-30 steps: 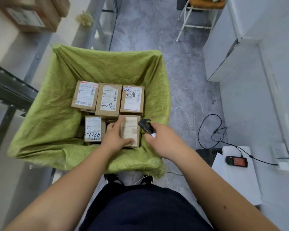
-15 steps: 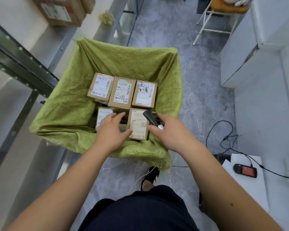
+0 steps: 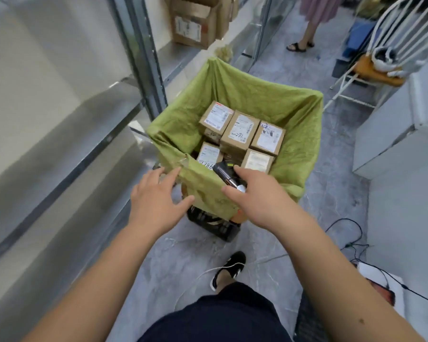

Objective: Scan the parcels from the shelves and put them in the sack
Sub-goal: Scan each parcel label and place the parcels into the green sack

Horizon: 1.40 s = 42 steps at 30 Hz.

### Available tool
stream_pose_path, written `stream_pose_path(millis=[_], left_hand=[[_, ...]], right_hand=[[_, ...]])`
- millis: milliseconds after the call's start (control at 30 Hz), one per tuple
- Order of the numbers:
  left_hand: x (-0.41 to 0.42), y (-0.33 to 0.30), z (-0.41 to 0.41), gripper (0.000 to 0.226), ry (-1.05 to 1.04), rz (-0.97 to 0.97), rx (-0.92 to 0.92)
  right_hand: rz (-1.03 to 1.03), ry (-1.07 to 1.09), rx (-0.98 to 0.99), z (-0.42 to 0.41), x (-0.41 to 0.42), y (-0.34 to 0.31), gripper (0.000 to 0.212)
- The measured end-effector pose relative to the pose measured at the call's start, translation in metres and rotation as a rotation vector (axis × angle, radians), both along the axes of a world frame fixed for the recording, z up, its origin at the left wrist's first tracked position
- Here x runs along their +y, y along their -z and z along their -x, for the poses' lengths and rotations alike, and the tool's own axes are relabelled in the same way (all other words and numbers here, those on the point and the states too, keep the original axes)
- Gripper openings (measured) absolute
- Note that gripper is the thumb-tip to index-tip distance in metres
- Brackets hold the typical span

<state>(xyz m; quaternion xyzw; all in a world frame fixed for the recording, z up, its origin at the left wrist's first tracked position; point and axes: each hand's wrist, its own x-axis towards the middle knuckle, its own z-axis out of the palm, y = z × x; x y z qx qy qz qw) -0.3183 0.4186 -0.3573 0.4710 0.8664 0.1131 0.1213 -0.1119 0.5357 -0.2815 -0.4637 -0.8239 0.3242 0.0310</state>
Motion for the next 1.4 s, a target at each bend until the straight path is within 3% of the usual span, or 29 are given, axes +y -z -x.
stream_pose_path(millis=[233,500,933,1133,1400], left_hand=[[-0.194,-0.021,0.041,0.087,-0.364,-0.029,0.021],[-0.378,-0.036,0.032,0.088,-0.785,0.036,0.106],[-0.502,-0.07,-0.097,0.089,-1.323,0.102,0.194],[-0.562,-0.109,-0.134,0.089,-1.47,0.025,0.307],[-0.662,-0.162,-0.119,0.089,-1.412,-0.052,0.44]], right_hand=[[-0.06,-0.333,-0.017,0.091,-0.129,0.019,0.063],[-0.31,-0.872,-0.085,0.173,-0.252,0.012,0.067],[-0.445,-1.637,0.105,0.201,-0.395,-0.023,0.064],[-0.49,-1.797,0.228,0.201,-0.472,-0.061,0.058],[-0.618,-1.763,0.387,0.214,-0.57,-0.125,0.061]])
